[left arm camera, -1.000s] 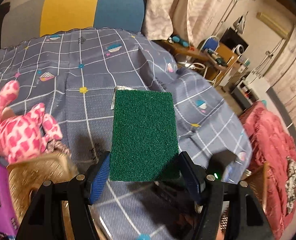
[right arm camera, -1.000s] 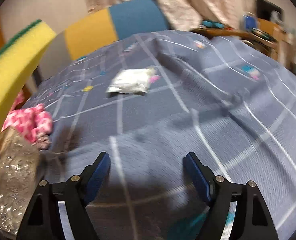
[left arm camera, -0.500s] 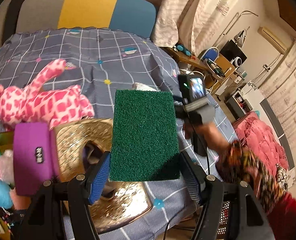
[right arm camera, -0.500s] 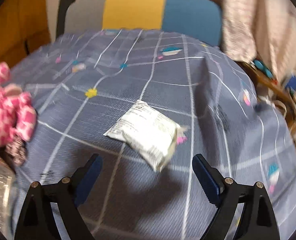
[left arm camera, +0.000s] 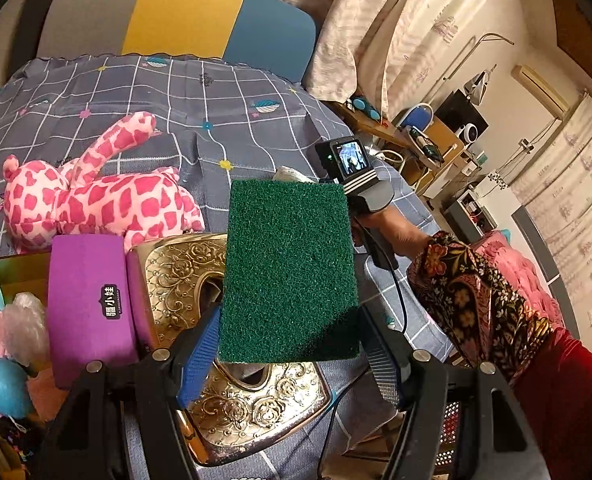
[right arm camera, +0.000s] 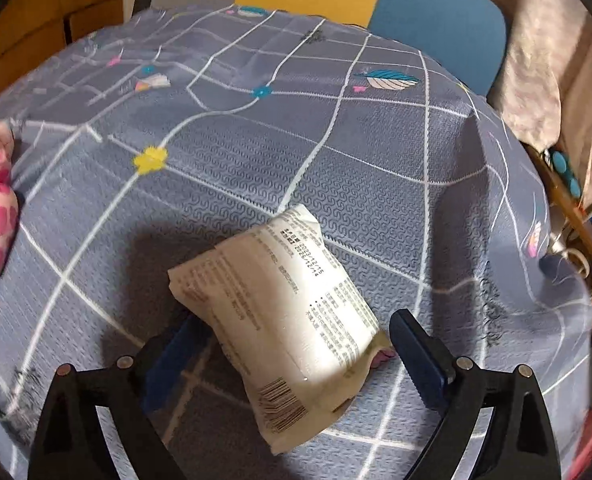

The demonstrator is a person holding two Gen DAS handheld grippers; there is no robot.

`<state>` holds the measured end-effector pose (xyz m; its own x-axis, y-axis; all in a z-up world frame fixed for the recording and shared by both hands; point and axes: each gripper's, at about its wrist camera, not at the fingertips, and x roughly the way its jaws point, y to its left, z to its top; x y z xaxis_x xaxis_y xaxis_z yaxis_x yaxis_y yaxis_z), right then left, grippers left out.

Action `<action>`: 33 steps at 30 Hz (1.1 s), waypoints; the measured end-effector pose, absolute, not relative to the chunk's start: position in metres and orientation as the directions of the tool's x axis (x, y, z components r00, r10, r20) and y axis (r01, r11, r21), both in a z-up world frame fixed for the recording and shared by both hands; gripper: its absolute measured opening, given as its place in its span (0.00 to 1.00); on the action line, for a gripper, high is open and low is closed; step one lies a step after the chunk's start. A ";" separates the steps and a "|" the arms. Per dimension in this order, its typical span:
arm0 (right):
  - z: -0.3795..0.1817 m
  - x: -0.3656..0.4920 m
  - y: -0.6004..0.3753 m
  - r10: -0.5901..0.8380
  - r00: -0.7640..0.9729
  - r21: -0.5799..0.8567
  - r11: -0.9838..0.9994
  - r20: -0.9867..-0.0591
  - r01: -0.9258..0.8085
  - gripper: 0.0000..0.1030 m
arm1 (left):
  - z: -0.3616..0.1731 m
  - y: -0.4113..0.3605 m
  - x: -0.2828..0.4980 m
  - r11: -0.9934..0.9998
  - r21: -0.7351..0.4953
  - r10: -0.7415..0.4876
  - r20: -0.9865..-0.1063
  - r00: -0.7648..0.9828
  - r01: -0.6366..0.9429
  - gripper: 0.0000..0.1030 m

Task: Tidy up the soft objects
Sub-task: 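Carry the sponge toward the gold tray with the left tool while the right carries the packet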

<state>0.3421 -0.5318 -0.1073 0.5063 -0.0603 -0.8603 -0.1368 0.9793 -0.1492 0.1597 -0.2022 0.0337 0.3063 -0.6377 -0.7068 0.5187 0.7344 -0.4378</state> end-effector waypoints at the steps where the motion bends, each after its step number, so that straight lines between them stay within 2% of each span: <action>1: -0.107 0.340 -0.533 -0.050 0.514 -0.128 0.985 -0.856 -0.117 0.89 | 0.033 -0.203 0.160 0.736 -0.438 -0.636 -0.709 0.304 0.517 0.67; 3: -0.108 0.338 -0.536 -0.028 0.524 -0.078 0.994 -0.852 -0.075 0.78 | 0.030 -0.203 0.159 0.733 -0.452 -0.641 -0.708 0.296 0.508 0.67; 8: -0.106 0.323 -0.538 0.007 0.551 0.029 0.999 -0.834 0.032 0.71 | 0.030 -0.203 0.154 0.731 -0.456 -0.644 -0.706 0.294 0.507 0.67; 19: -0.087 0.256 -0.524 0.068 0.585 0.204 0.964 -0.808 0.171 0.69 | 0.038 -0.197 0.130 0.731 -0.439 -0.646 -0.693 0.321 0.523 0.67; 22: -0.080 0.228 -0.511 0.029 0.587 0.183 0.961 -0.809 0.206 0.69 | 0.039 -0.196 0.119 0.729 -0.431 -0.647 -0.689 0.327 0.532 0.67; 33: -0.057 0.129 -0.460 0.039 0.659 0.242 0.945 -0.751 0.221 0.69 | 0.034 -0.183 0.089 0.731 -0.397 -0.642 -0.677 0.361 0.555 0.67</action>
